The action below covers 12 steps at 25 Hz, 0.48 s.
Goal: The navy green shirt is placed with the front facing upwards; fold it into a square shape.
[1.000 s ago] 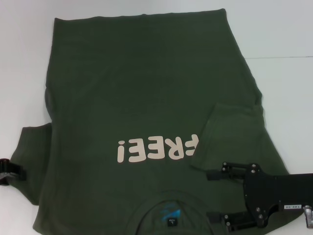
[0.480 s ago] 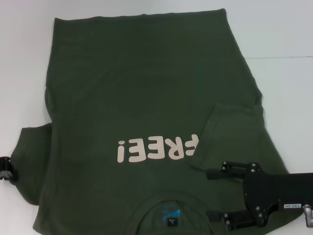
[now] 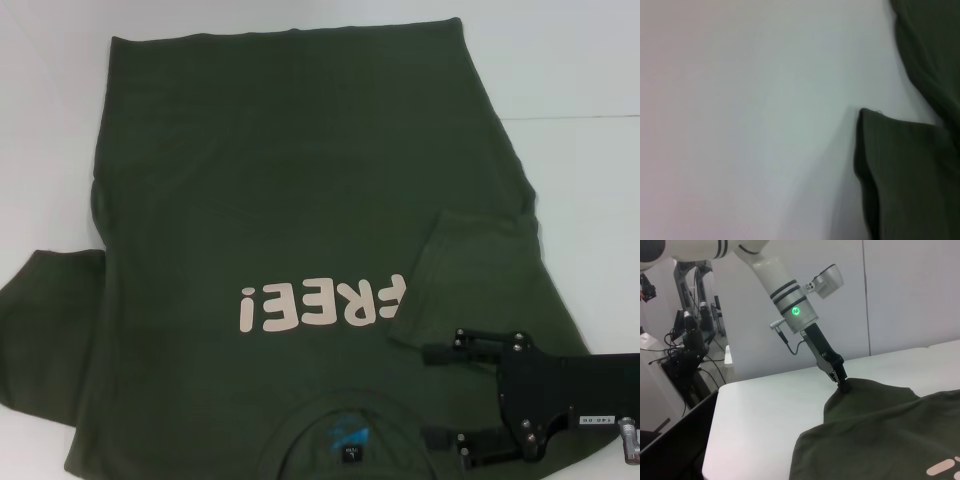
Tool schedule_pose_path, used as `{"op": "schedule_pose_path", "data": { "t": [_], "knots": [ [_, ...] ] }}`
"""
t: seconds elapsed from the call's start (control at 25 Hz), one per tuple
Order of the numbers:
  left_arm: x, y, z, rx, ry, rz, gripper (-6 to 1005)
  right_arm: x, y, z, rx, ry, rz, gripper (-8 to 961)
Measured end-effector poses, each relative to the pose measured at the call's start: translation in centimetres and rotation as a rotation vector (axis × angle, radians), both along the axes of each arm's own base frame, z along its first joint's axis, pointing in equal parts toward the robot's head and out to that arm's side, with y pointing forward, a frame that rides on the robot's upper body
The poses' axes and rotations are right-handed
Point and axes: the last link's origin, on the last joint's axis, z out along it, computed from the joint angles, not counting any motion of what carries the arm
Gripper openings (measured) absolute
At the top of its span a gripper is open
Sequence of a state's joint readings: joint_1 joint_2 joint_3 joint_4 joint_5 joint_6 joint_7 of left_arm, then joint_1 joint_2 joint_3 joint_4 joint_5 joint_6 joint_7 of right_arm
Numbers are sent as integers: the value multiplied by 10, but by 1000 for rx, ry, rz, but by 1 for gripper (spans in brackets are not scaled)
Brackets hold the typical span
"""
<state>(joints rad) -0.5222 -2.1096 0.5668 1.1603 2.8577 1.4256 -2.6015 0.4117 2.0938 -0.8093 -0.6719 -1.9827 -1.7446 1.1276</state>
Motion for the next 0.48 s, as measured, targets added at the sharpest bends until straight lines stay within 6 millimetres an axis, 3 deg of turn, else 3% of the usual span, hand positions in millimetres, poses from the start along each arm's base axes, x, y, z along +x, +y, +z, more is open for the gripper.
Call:
{"op": "schedule_pose_path", "data": {
  "t": [0.48],
  "knots": [
    [-6, 5, 11, 81, 45, -7, 38, 0, 2, -2, 4, 0, -8, 898]
  ]
}}
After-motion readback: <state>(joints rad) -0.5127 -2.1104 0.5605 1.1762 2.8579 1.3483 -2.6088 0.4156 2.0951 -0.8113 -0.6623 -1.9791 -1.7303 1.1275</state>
